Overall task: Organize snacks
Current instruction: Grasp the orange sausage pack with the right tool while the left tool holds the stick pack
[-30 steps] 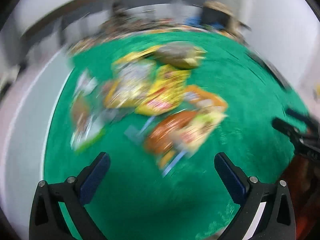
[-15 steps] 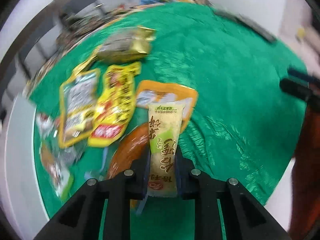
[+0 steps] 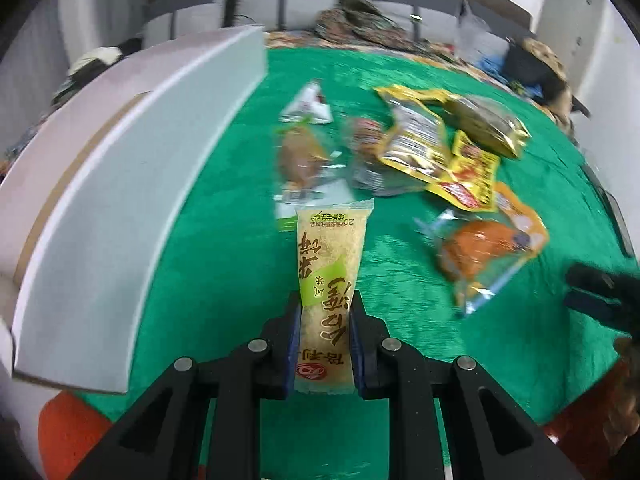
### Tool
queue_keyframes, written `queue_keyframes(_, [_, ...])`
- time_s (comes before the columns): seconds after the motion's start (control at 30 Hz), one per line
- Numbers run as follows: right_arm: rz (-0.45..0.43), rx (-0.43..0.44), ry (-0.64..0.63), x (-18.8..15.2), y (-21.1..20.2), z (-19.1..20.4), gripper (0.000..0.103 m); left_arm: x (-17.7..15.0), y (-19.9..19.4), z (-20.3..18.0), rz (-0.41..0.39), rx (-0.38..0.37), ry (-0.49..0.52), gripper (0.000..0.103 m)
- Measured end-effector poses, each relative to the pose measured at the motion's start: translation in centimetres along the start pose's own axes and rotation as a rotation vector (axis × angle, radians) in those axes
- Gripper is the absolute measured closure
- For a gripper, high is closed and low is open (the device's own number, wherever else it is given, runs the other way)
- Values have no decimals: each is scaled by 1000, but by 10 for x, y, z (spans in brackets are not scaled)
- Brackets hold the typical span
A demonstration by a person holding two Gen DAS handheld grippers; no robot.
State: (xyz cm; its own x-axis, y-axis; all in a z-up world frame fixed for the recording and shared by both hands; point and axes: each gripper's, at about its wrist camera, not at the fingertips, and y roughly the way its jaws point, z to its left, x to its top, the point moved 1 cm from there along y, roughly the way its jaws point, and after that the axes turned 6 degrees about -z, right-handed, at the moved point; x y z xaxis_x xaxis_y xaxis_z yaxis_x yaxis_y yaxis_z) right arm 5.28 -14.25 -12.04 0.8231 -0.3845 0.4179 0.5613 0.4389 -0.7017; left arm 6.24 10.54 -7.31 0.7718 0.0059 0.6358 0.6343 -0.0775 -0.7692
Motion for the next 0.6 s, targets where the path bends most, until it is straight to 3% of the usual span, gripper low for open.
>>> queue_keyframes(0.03, [14, -18, 6, 3, 12, 11, 11, 0, 1, 5, -11, 10, -8, 82])
queue_keyframes(0.1, [38, -151, 7, 15, 48, 41, 10, -6, -1, 10, -28, 20, -15, 82])
queue_keyframes(0.17, [7, -277, -29, 23, 71, 66, 10, -11, 2, 15, -29, 29, -12, 82])
queue_keyframes(0.27, [16, -402, -206, 22, 99, 92, 10, -18, 2, 23, -23, 20, -21, 82])
queue_keyframes(0.4, [21, -355, -416, 5, 92, 84, 11, -18, 1, 27, -33, 1, -32, 82])
queue_keyframes(0.6, [30, -307, -485, 1, 46, 22, 11, -14, 10, 24, -24, -31, -54, 82])
